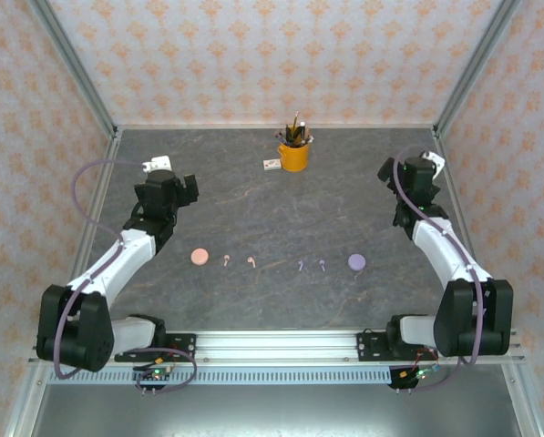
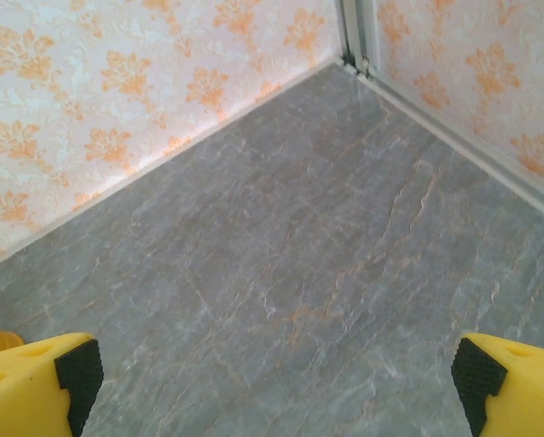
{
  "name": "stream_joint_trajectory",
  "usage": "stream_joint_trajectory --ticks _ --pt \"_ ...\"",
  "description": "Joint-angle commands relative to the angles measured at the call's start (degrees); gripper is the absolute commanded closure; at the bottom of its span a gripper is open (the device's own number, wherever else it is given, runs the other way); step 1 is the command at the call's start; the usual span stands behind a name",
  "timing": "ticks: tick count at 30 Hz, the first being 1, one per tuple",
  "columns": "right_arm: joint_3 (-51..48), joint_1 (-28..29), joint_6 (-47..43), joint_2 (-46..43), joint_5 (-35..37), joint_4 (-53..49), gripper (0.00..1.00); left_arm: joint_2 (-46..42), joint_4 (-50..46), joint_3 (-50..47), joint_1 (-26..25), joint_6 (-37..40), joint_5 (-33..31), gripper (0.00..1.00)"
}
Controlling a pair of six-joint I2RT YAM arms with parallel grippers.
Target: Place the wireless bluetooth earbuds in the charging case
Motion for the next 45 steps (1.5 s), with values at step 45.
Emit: stream_joint_trajectory --ticks 45 --pt "-6.79 21.88 39.73 2.59 -7.57 -37.01 0.14 16.75 -6.48 17.36 -32.18 -21.27 7.35 0.00"
